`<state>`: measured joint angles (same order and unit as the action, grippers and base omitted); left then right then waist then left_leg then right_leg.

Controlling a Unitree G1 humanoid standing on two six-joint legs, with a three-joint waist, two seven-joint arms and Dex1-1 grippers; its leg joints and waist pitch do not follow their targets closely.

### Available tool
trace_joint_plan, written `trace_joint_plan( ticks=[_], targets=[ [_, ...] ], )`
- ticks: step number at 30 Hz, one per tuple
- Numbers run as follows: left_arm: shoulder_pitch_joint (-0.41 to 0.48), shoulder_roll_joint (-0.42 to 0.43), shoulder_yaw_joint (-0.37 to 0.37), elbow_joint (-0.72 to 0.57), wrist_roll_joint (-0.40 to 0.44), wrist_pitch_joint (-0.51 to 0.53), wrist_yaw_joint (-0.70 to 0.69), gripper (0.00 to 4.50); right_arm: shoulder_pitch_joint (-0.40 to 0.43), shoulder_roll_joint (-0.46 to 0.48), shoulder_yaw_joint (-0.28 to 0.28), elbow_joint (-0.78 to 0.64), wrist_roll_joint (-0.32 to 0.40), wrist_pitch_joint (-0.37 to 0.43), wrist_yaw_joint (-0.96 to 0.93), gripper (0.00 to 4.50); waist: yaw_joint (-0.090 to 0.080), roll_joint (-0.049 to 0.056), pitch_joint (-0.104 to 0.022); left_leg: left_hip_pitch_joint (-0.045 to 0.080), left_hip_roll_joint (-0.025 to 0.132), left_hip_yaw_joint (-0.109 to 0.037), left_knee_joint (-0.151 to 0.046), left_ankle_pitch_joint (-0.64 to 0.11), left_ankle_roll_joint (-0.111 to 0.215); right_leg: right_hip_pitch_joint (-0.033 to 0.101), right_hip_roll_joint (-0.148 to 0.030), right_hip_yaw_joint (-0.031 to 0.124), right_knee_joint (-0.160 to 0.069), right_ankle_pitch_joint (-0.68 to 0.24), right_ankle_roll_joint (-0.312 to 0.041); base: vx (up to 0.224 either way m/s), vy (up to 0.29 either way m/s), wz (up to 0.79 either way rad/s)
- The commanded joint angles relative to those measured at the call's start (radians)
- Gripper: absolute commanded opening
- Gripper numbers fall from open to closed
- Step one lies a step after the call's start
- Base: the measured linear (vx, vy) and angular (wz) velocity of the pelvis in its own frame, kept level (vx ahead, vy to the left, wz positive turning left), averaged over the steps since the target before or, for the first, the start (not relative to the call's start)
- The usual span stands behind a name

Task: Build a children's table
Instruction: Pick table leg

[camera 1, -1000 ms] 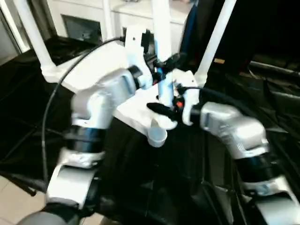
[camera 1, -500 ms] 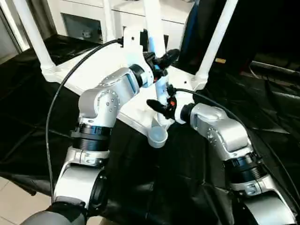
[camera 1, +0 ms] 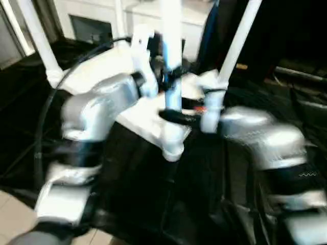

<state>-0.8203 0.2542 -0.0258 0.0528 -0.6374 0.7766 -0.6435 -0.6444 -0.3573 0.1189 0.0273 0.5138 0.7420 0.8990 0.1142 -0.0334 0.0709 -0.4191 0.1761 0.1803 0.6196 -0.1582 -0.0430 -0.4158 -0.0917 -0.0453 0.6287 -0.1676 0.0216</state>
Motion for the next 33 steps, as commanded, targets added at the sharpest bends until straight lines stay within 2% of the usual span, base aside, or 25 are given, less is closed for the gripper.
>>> trace_joint_plan(
  ticks=[1, 3, 4, 5, 7, 10, 12, 18, 24, 25, 27, 33],
  targets=[
    [-0.012, 0.000, -0.007, -0.061, -0.055, 0.026, -0.080, 1.82, 0.018, -0.046, 0.025, -0.042, 0.022, 0.024, 0.080, 3.20, 0.001, 0.009, -0.082, 0.040, 0.044, -0.015, -0.085, -0.249, -0.054, 0.046, -0.049, 0.031, -0.069, -0.212, -0.194, 0.000, 0.000, 0.00],
    [-0.023, -0.011, 0.019, -0.062, -0.082, 0.036, -0.084, 1.82, 0.036, -0.074, 0.049, -0.065, 0.022, 0.029, 0.113, 3.20, 0.001, 0.010, -0.080, 0.041, 0.045, -0.015, -0.085, -0.266, -0.060, 0.045, -0.050, 0.032, -0.070, -0.229, -0.203, 0.000, 0.000, 0.00],
    [-0.026, -0.014, 0.026, -0.061, -0.089, 0.037, -0.084, 1.82, 0.042, -0.081, 0.057, -0.072, 0.021, 0.029, 0.121, 3.20, 0.000, 0.006, -0.079, 0.039, 0.042, -0.015, -0.084, -0.279, -0.061, 0.046, -0.050, 0.032, -0.073, -0.256, -0.199, 0.000, 0.000, 0.00],
    [-0.031, -0.018, 0.035, -0.056, -0.094, 0.037, -0.082, 1.82, 0.044, -0.081, 0.059, -0.074, 0.021, 0.034, 0.118, 3.03, 0.000, 0.010, -0.080, 0.040, 0.042, -0.016, -0.084, -0.288, -0.062, 0.045, -0.050, 0.032, -0.074, -0.272, -0.195, 0.000, 0.000, 0.00],
    [-0.037, -0.022, 0.040, -0.046, -0.090, 0.033, -0.074, 1.82, 0.045, -0.076, 0.059, -0.071, 0.018, 0.041, 0.105, 2.86, -0.002, 0.007, -0.078, 0.041, 0.043, -0.019, -0.086, -0.316, -0.071, 0.041, -0.052, 0.031, -0.082, -0.345, -0.173, 0.000, 0.000, 0.00],
    [-0.042, -0.022, 0.031, -0.021, -0.067, 0.017, -0.060, 1.81, 0.044, -0.067, 0.059, -0.062, 0.008, 0.040, 0.083, 2.71, -0.004, 0.007, -0.076, 0.044, 0.043, -0.022, -0.087, -0.348, -0.083, 0.036, -0.052, 0.031, -0.088, -0.399, -0.151, 0.000, 0.000, 0.00],
    [-0.040, -0.022, 0.028, -0.024, -0.069, 0.019, -0.064, 1.81, 0.039, -0.055, 0.053, -0.050, 0.000, 0.037, 0.062, 2.44, -0.004, 0.008, -0.076, 0.044, 0.043, -0.024, -0.088, -0.351, -0.086, 0.035, -0.053, 0.030, -0.089, -0.407, -0.146, 0.000, 0.000, 0.00],
    [-0.035, -0.018, 0.026, -0.042, -0.083, 0.040, -0.080, 1.81, 0.026, -0.052, 0.057, -0.033, -0.011, 0.028, 0.065, 2.01, -0.003, 0.008, -0.077, 0.045, 0.044, -0.024, -0.088, -0.360, -0.088, 0.031, -0.051, 0.031, -0.089, -0.402, -0.141, 0.000, 0.000, 0.00],
    [-0.038, -0.014, 0.020, -0.026, -0.075, 0.054, -0.079, 1.81, 0.013, -0.043, 0.054, -0.018, -0.021, 0.011, 0.057, 2.01, -0.002, 0.008, -0.079, 0.042, 0.043, -0.022, -0.088, -0.334, -0.083, 0.035, -0.051, 0.031, -0.083, -0.352, -0.156, 0.000, 0.000, 0.00],
    [-0.038, -0.014, 0.020, -0.023, -0.074, 0.058, -0.077, 1.81, 0.012, -0.040, 0.051, -0.017, -0.017, 0.013, 0.058, 2.33, -0.002, 0.006, -0.080, 0.041, 0.043, -0.022, -0.087, -0.320, -0.079, 0.037, -0.051, 0.031, -0.081, -0.334, -0.162, 0.000, 0.000, 0.00],
    [-0.045, -0.010, 0.014, -0.011, -0.070, 0.072, -0.075, 1.81, 0.008, -0.040, 0.041, -0.024, 0.003, 0.030, 0.071, 2.65, -0.002, 0.008, -0.082, 0.041, 0.042, -0.020, -0.087, -0.302, -0.075, 0.038, -0.048, 0.031, -0.077, -0.300, -0.173, 0.000, 0.000, 0.00],
    [-0.055, -0.003, -0.001, 0.004, -0.061, 0.077, -0.089, 1.81, -0.001, -0.062, 0.047, -0.026, 0.001, 0.011, 0.114, 3.11, -0.001, 0.011, -0.084, 0.041, 0.043, -0.018, -0.084, -0.270, -0.065, 0.043, -0.048, 0.031, -0.073, -0.252, -0.185, 0.000, 0.000, 0.00]
  ],
)
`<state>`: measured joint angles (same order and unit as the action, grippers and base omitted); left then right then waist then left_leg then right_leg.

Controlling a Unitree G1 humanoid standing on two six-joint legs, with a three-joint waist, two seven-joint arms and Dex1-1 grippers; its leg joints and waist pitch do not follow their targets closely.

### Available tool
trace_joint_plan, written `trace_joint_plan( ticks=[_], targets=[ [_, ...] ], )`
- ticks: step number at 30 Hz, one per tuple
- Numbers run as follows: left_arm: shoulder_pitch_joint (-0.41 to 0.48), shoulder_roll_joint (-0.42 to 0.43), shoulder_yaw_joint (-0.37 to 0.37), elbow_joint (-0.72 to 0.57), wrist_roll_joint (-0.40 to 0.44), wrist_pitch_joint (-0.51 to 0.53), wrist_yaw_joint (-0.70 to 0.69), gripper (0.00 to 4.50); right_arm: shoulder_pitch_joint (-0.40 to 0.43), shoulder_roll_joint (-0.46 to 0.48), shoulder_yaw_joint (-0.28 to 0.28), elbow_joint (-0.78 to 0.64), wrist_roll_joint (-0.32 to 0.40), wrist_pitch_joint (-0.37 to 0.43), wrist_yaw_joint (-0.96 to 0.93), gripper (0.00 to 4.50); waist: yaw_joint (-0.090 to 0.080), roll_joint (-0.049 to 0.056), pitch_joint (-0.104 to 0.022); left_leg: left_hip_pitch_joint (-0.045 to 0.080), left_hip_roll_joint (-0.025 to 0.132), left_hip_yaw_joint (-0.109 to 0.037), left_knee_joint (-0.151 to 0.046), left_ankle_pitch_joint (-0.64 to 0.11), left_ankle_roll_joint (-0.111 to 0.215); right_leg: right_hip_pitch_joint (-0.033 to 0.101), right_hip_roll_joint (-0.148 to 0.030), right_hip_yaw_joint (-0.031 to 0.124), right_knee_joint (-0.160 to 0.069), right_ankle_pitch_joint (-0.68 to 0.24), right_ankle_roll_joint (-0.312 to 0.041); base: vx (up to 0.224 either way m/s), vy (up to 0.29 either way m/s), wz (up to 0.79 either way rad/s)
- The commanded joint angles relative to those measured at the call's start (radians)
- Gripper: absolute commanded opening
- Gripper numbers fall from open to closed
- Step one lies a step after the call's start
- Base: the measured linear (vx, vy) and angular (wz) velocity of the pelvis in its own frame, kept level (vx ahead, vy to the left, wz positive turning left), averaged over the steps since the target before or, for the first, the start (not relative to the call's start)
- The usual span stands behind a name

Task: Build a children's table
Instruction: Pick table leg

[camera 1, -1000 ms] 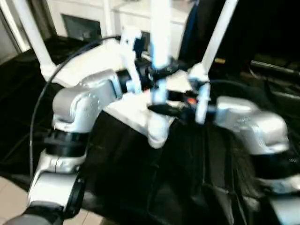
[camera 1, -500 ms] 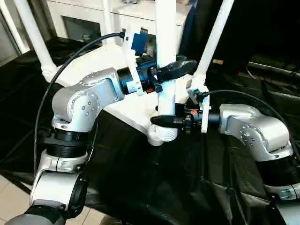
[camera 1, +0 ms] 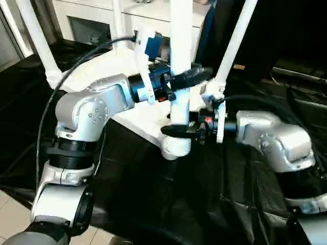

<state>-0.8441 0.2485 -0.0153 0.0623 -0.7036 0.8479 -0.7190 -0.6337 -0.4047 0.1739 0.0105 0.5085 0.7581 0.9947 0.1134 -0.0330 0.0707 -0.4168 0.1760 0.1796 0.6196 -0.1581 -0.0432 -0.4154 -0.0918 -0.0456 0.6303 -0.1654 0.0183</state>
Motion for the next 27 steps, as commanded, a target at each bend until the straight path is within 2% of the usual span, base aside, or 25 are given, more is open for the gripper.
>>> trace_joint_plan(
  ticks=[1, 6, 9, 12, 13, 16, 23, 27],
  targets=[
    [-0.030, 0.003, -0.013, -0.009, 0.002, 0.009, -0.019, 1.81, -0.013, -0.019, -0.007, -0.009, 0.007, -0.007, 0.026, 3.11, 0.000, 0.010, -0.084, 0.038, 0.043, -0.018, -0.085, -0.267, -0.064, 0.043, -0.047, 0.031, -0.074, -0.248, -0.183, 0.000, 0.000, 0.00],
    [-0.026, 0.003, -0.019, -0.019, -0.004, 0.017, -0.031, 1.81, -0.016, -0.029, 0.002, -0.007, 0.004, -0.009, 0.042, 3.11, -0.001, 0.009, -0.083, 0.039, 0.043, -0.017, -0.083, -0.269, -0.060, 0.044, -0.048, 0.031, -0.073, -0.245, -0.197, 0.000, 0.000, 0.00],
    [-0.027, 0.004, -0.020, -0.017, -0.004, 0.018, -0.038, 1.81, -0.019, -0.033, 0.006, -0.001, 0.000, -0.011, 0.051, 3.11, -0.001, 0.005, -0.082, 0.039, 0.043, -0.017, -0.084, -0.284, -0.062, 0.043, -0.048, 0.031, -0.077, -0.275, -0.191, 0.000, 0.000, 0.00],
    [-0.028, 0.003, -0.016, -0.017, -0.009, 0.021, -0.042, 1.81, -0.020, -0.032, 0.007, 0.002, -0.002, -0.012, 0.056, 3.11, -0.001, 0.009, -0.080, 0.039, 0.044, -0.019, -0.085, -0.299, -0.067, 0.042, -0.050, 0.031, -0.079, -0.305, -0.182, 0.000, 0.000, 0.00],
    [-0.026, 0.003, -0.016, -0.021, -0.013, 0.025, -0.045, 1.81, -0.020, -0.031, 0.007, 0.004, -0.003, -0.014, 0.058, 3.11, -0.002, 0.004, -0.080, 0.039, 0.044, -0.018, -0.085, -0.301, -0.066, 0.041, -0.049, 0.031, -0.080, -0.309, -0.180, 0.000, 0.000, 0.00],
    [-0.022, 0.003, -0.017, -0.029, -0.014, 0.029, -0.050, 1.81, -0.020, -0.030, 0.012, 0.007, -0.005, -0.018, 0.066, 3.11, -0.001, 0.005, -0.079, 0.039, 0.044, -0.019, -0.085, -0.304, -0.068, 0.040, -0.051, 0.031, -0.081, -0.330, -0.174, 0.000, 0.000, 0.00],
    [-0.021, 0.003, -0.017, -0.028, -0.011, 0.027, -0.053, 1.81, -0.022, -0.026, 0.018, 0.015, -0.008, -0.023, 0.076, 3.11, 0.000, 0.004, -0.080, 0.038, 0.044, -0.019, -0.086, -0.299, -0.068, 0.041, -0.051, 0.031, -0.079, -0.318, -0.177, 0.000, 0.000, 0.00],
    [-0.022, -0.002, -0.010, -0.029, -0.012, 0.027, -0.049, 1.81, -0.022, -0.020, 0.016, 0.022, -0.009, -0.024, 0.076, 2.73, 0.001, 0.005, -0.082, 0.038, 0.044, -0.018, -0.085, -0.280, -0.062, 0.041, -0.050, 0.031, -0.077, -0.289, -0.185, 0.000, 0.000, 0.00]
  ],
)
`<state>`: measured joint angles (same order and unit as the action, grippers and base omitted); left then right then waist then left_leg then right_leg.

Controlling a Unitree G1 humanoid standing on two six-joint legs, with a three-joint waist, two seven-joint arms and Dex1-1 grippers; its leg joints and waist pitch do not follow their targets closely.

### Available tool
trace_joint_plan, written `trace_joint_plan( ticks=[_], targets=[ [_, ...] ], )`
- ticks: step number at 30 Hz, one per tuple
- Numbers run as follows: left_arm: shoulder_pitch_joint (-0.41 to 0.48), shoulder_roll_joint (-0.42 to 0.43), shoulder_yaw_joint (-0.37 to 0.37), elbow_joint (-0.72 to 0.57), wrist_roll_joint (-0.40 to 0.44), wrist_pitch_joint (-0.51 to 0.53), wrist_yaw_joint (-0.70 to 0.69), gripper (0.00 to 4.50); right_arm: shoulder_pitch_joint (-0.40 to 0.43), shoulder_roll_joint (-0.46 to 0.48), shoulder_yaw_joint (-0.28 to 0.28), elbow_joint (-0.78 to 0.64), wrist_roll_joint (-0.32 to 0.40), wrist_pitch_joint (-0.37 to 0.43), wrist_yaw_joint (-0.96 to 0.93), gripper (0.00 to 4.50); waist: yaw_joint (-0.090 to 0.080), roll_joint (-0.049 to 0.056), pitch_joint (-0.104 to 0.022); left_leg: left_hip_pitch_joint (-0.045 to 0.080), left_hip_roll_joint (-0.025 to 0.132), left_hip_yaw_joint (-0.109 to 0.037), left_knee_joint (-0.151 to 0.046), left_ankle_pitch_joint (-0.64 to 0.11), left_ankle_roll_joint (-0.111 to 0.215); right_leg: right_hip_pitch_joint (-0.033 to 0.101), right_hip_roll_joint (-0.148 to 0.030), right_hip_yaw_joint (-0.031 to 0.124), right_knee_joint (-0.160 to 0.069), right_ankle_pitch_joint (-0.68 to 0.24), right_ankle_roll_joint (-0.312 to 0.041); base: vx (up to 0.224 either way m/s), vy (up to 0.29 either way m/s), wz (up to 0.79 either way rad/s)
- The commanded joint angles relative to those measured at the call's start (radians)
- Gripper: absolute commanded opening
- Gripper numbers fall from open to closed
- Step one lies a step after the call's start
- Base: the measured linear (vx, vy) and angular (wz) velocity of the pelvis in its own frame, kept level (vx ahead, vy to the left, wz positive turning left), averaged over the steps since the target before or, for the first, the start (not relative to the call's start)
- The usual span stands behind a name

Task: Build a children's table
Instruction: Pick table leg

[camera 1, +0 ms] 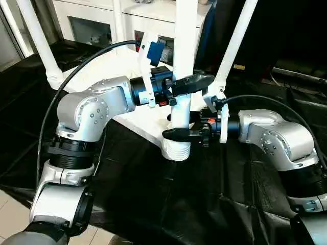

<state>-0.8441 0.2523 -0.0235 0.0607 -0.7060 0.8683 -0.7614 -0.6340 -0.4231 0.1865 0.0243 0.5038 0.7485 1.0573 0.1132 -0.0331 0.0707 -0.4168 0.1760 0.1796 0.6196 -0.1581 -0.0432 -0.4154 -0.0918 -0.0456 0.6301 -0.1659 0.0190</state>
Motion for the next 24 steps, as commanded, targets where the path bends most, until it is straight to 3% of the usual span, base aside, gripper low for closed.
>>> trace_joint_plan(
  ticks=[1, 8, 18, 19, 20, 24],
  targets=[
    [-0.022, -0.006, -0.002, -0.027, -0.010, 0.007, -0.007, 1.81, -0.021, -0.002, 0.003, 0.008, -0.004, -0.015, 0.014, 2.66, 0.001, 0.004, -0.082, 0.037, 0.044, -0.018, -0.084, -0.275, -0.061, 0.043, -0.050, 0.031, -0.076, -0.284, -0.187, 0.000, 0.000, 0.00],
    [-0.023, -0.009, 0.004, -0.024, -0.010, 0.006, -0.004, 1.81, -0.014, 0.002, 0.001, 0.012, -0.005, -0.024, 0.012, 2.00, 0.001, 0.007, -0.083, 0.038, 0.043, -0.018, -0.084, -0.276, -0.059, 0.043, -0.049, 0.030, -0.076, -0.278, -0.191, 0.000, 0.000, 0.00],
    [-0.033, -0.014, 0.020, -0.007, -0.012, 0.005, 0.007, 1.81, -0.007, 0.008, -0.004, 0.010, 0.000, -0.027, 0.006, 1.89, 0.001, 0.010, -0.082, 0.039, 0.044, -0.019, -0.085, -0.295, -0.065, 0.042, -0.049, 0.030, -0.077, -0.292, -0.188, 0.000, 0.000, 0.00],
    [-0.035, -0.018, 0.027, -0.006, -0.016, 0.005, 0.012, 2.37, -0.007, 0.009, -0.005, 0.011, 0.001, -0.028, 0.004, 1.89, 0.001, 0.010, -0.082, 0.039, 0.044, -0.020, -0.085, -0.294, -0.065, 0.042, -0.049, 0.030, -0.077, -0.289, -0.189, 0.000, 0.000, 0.00],
    [-0.052, -0.043, 0.072, 0.014, -0.056, 0.035, 0.052, 2.37, -0.005, 0.014, -0.010, 0.010, 0.003, -0.029, -0.003, 1.89, 0.000, 0.009, -0.082, 0.038, 0.043, -0.018, -0.084, -0.293, -0.066, 0.043, -0.050, 0.030, -0.075, -0.282, -0.193, 0.000, 0.000, 0.00],
    [-0.066, -0.060, 0.105, 0.027, -0.070, 0.023, 0.076, 2.65, 0.000, 0.030, -0.026, 0.005, 0.013, -0.031, -0.020, 1.89, 0.004, 0.009, -0.084, 0.037, 0.042, -0.020, -0.082, -0.285, -0.061, 0.044, -0.050, 0.029, -0.075, -0.273, -0.205, 0.000, 0.000, 0.00]
  ],
)
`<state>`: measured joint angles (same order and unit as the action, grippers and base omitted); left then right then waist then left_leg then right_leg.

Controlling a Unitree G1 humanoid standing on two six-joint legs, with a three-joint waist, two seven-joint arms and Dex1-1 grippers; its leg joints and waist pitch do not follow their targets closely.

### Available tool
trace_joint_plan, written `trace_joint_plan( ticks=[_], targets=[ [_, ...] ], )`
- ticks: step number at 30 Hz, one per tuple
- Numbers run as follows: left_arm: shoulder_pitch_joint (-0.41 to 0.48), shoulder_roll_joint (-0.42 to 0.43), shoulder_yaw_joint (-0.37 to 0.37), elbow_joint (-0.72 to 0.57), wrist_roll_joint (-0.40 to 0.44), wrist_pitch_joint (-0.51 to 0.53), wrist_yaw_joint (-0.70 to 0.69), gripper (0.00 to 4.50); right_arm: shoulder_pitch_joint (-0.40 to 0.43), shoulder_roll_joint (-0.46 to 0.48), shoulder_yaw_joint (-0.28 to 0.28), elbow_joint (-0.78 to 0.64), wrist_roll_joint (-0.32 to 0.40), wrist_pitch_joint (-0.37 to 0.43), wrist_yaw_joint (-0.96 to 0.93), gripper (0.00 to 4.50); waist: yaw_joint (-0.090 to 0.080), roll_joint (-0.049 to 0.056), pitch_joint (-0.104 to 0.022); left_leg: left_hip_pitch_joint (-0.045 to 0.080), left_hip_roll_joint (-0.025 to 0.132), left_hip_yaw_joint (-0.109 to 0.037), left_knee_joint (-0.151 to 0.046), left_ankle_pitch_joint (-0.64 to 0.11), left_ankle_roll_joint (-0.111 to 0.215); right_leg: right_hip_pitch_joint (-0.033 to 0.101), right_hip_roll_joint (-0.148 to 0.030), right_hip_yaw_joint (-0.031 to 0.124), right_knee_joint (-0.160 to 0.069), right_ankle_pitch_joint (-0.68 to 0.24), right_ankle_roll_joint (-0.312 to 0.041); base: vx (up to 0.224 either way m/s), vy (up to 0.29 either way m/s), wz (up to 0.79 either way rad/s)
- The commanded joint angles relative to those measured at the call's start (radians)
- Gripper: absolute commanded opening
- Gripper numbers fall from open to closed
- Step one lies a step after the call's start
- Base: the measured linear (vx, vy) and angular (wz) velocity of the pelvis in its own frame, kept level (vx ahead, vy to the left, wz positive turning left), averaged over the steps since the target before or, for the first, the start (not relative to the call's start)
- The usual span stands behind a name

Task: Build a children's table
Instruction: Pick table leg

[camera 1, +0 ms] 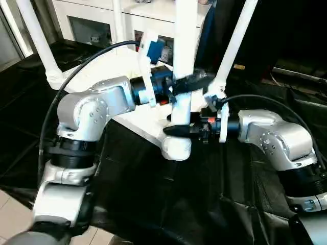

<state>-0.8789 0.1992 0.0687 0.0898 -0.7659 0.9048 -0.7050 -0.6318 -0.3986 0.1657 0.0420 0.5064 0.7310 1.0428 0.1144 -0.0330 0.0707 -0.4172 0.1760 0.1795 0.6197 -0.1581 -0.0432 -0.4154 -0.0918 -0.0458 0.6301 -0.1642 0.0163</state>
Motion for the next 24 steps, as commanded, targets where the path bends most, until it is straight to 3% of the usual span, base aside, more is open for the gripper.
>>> trace_joint_plan(
  ticks=[1, 2, 6, 9, 12, 13, 18, 19, 22, 24],
  targets=[
    [-0.031, -0.008, 0.015, -0.002, -0.009, -0.018, 0.022, 2.77, -0.002, 0.007, -0.007, -0.013, 0.012, -0.014, -0.007, 1.89, 0.002, 0.008, -0.083, 0.037, 0.042, -0.020, -0.084, -0.286, -0.060, 0.045, -0.049, 0.028, -0.076, -0.274, -0.198, 0.000, 0.000, 0.00],
    [-0.030, -0.020, 0.026, 0.004, 0.004, -0.054, 0.039, 2.88, 0.000, 0.015, -0.016, -0.017, 0.019, -0.015, -0.016, 1.89, 0.002, 0.012, -0.082, 0.038, 0.043, -0.021, -0.084, -0.293, -0.059, 0.044, -0.050, 0.029, -0.078, -0.278, -0.195, 0.000, 0.000, 0.00],
    [-0.019, -0.075, 0.084, 0.019, 0.000, -0.180, 0.077, 2.88, 0.007, 0.039, -0.046, -0.030, 0.038, -0.018, -0.044, 1.88, 0.005, 0.009, -0.084, 0.035, 0.043, -0.020, -0.084, -0.282, -0.055, 0.047, -0.052, 0.029, -0.081, -0.265, -0.190, 0.000, 0.000, 0.00],
    [-0.028, -0.175, 0.234, 0.062, -0.120, -0.256, 0.165, 2.88, 0.010, 0.070, -0.095, -0.039, 0.077, -0.010, -0.076, 1.88, 0.008, 0.008, -0.085, 0.033, 0.041, -0.019, -0.080, -0.278, -0.047, 0.048, -0.053, 0.027, -0.077, -0.236, -0.218, 0.000, 0.000, 0.00],
    [-0.016, -0.203, 0.269, 0.061, -0.154, -0.269, 0.171, 2.88, 0.012, 0.085, -0.117, -0.041, 0.090, -0.010, -0.091, 1.88, 0.008, 0.010, -0.085, 0.035, 0.042, -0.020, -0.082, -0.282, -0.041, 0.048, -0.050, 0.026, -0.078, -0.238, -0.210, 0.000, 0.000, 0.00],
    [0.008, -0.250, 0.305, 0.047, -0.219, -0.271, 0.183, 2.88, 0.018, 0.108, -0.153, -0.041, 0.111, -0.010, -0.120, 1.88, 0.009, 0.010, -0.084, 0.033, 0.043, -0.020, -0.083, -0.286, -0.043, 0.047, -0.053, 0.027, -0.078, -0.239, -0.218, 0.000, 0.000, 0.00],
    [0.035, -0.297, 0.339, 0.020, -0.302, -0.279, 0.216, 2.88, 0.027, 0.142, -0.206, -0.038, 0.138, -0.017, -0.174, 1.88, 0.009, 0.017, -0.084, 0.036, 0.042, -0.022, -0.085, -0.308, -0.051, 0.045, -0.049, 0.025, -0.082, -0.259, -0.200, 0.000, 0.000, 0.00],
    [0.041, -0.290, 0.337, 0.018, -0.296, -0.276, 0.214, 2.88, 0.030, 0.149, -0.217, -0.038, 0.139, -0.021, -0.189, 1.88, 0.010, 0.025, -0.084, 0.037, 0.043, -0.023, -0.086, -0.315, -0.056, 0.043, -0.050, 0.026, -0.081, -0.263, -0.198, 0.000, 0.000, 0.00],
    [0.051, -0.274, 0.322, 0.011, -0.283, -0.253, 0.205, 2.88, 0.037, 0.154, -0.224, -0.044, 0.141, -0.021, -0.206, 1.88, 0.008, 0.022, -0.082, 0.040, 0.043, -0.024, -0.089, -0.339, -0.066, 0.042, -0.048, 0.026, -0.087, -0.294, -0.172, 0.000, 0.000, 0.00],
    [0.060, -0.263, 0.303, 0.004, -0.258, -0.250, 0.197, 2.88, 0.043, 0.159, -0.227, -0.052, 0.141, -0.022, -0.222, 1.88, 0.006, 0.028, -0.081, 0.039, 0.043, -0.026, -0.092, -0.353, -0.077, 0.041, -0.048, 0.026, -0.090, -0.313, -0.156, 0.000, 0.000, 0.00]
  ],
)
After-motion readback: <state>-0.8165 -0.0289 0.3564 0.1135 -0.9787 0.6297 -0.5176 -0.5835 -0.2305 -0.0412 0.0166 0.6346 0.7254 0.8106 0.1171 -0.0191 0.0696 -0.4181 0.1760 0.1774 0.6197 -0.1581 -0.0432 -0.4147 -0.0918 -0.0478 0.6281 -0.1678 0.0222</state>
